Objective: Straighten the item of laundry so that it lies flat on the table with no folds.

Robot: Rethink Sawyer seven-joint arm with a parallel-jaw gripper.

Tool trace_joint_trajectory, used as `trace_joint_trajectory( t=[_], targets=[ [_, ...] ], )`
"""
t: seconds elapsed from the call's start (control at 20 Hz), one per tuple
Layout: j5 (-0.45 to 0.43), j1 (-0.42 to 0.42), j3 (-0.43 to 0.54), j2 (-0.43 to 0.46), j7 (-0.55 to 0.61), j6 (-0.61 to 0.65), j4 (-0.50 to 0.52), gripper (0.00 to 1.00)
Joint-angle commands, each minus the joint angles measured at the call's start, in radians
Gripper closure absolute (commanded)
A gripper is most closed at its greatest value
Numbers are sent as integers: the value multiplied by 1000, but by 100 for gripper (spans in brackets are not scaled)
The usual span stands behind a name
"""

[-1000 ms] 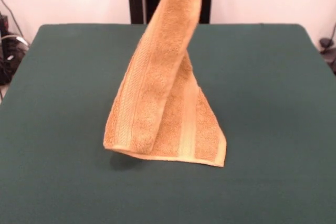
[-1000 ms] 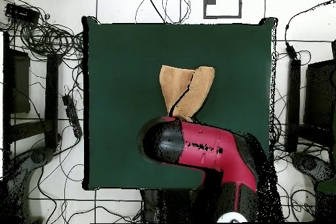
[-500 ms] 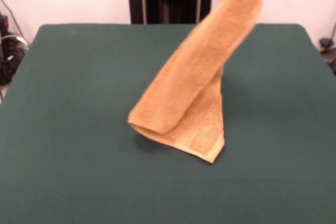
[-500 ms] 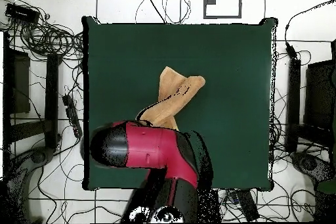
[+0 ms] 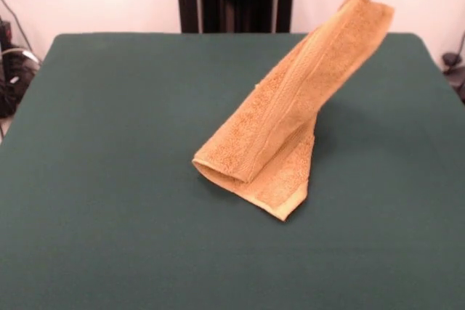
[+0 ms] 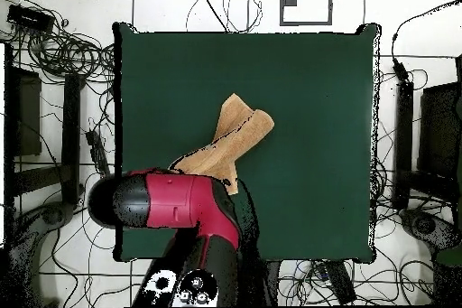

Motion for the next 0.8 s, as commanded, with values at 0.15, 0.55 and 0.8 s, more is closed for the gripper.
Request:
trace_joint_trajectory(
  t=[0.15,0.55,0.8],
  targets=[
    [42,-48,48,8,158,218,-86,100],
    [35,-4,51,48,231,268,-204,100],
    [92,24,82,109,302,264,-274,100]
  ],
)
